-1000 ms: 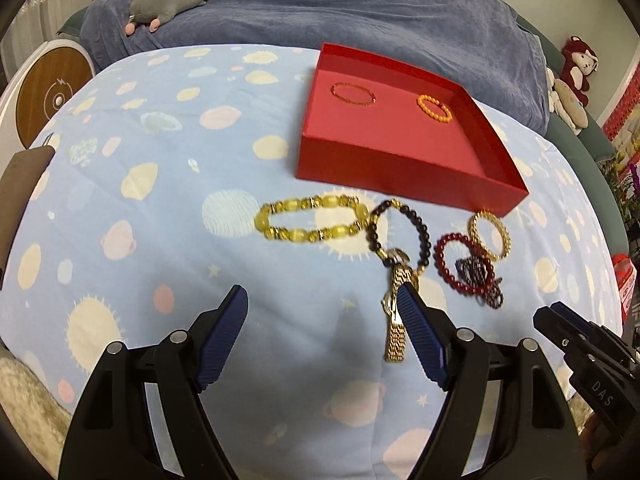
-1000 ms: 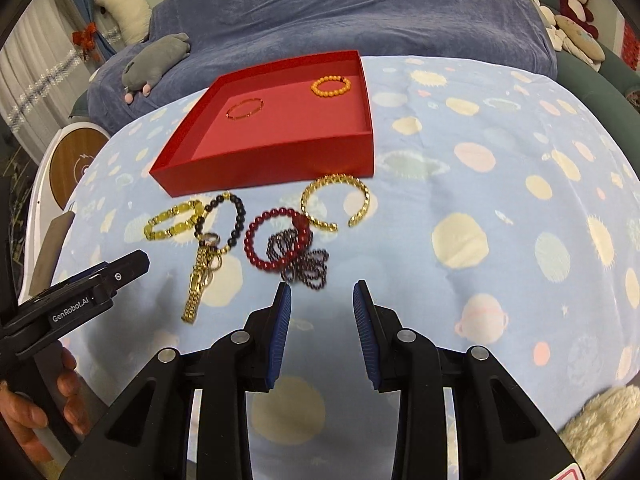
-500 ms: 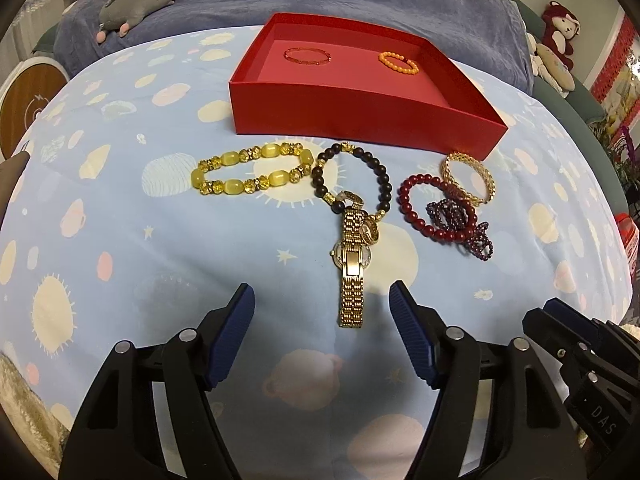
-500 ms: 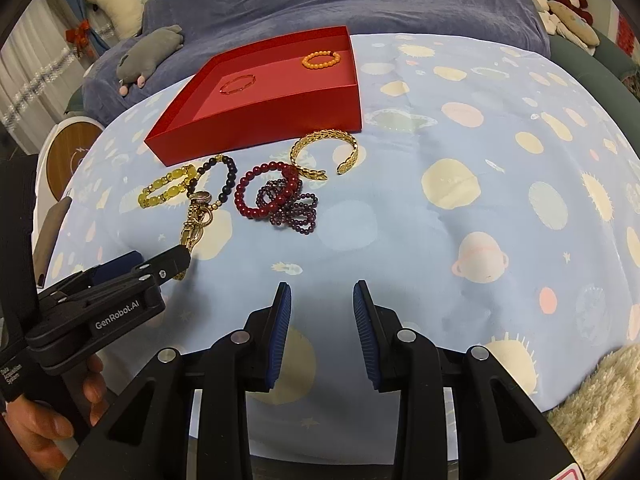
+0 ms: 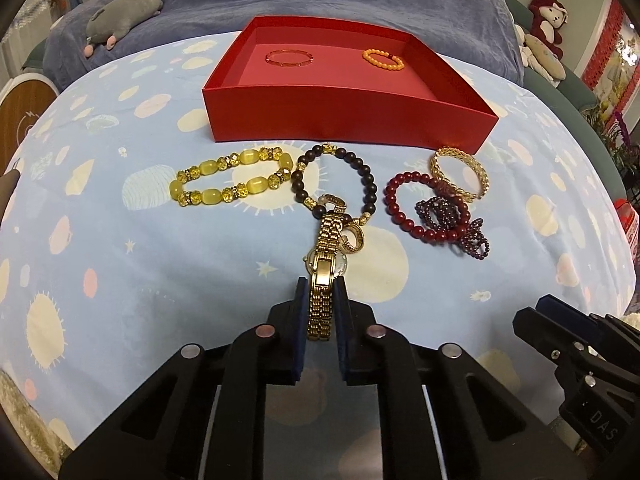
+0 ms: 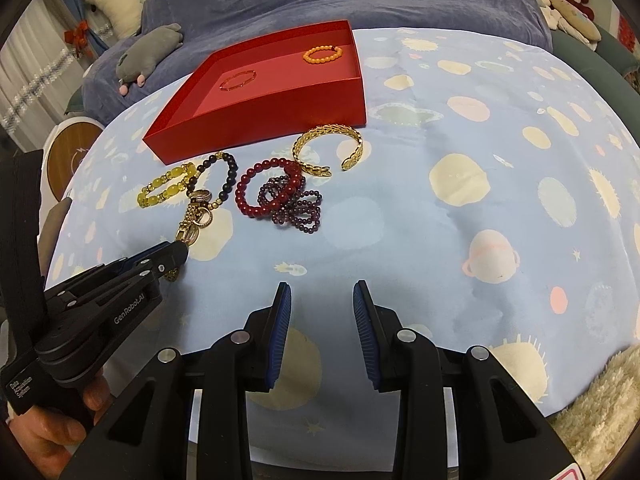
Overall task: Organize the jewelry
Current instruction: 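Lift the gold watch with the left gripper while the right grasps the dark garnet bracelet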
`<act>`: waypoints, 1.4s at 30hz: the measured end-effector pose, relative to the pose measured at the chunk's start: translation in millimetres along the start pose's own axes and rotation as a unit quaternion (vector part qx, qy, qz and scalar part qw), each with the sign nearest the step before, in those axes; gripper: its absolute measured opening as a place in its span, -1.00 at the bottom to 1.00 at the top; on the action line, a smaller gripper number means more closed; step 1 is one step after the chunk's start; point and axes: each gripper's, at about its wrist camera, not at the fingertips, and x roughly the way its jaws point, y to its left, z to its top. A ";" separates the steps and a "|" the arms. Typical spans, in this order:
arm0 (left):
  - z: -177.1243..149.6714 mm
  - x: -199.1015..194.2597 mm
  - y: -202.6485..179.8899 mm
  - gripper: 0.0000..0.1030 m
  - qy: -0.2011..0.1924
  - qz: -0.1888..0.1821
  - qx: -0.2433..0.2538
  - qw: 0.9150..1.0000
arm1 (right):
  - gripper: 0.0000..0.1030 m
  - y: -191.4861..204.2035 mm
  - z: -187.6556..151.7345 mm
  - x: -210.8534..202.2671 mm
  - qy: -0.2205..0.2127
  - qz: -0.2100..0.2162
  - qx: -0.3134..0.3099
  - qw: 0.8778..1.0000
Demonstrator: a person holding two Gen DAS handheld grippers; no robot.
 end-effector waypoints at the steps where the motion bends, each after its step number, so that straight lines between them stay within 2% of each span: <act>1: -1.4 -0.9 1.2 -0.78 0.001 -0.002 -0.003 1.000 | -0.38 0.1 1.0 0.3 0.000 0.001 0.001 1.000; 10: -16.4 -20.2 14.4 -0.78 -0.001 -0.012 -0.019 1.000 | -0.38 0.9 3.6 0.0 -0.003 0.006 0.003 1.000; 20: -30.8 -26.0 39.1 -0.77 0.009 -0.006 -0.048 0.999 | -0.38 3.0 5.9 1.9 -0.003 0.010 0.002 1.000; 34: -35.9 -24.7 39.5 -0.77 -0.001 -0.004 -0.042 0.999 | -0.38 17.7 40.3 37.9 0.000 0.005 -0.037 0.999; 38: -35.3 -24.8 40.8 -0.77 0.000 -0.007 -0.044 0.999 | -0.46 20.2 41.1 44.8 0.007 0.008 -0.042 0.999; 40: -34.8 -24.7 41.4 -0.77 0.000 -0.008 -0.045 0.999 | -0.59 19.3 38.9 45.8 0.008 0.009 -0.043 0.999; 42: -34.3 -24.6 42.0 -0.77 0.002 -0.009 -0.047 0.999 | -0.87 17.6 37.6 45.2 0.010 0.012 -0.046 0.999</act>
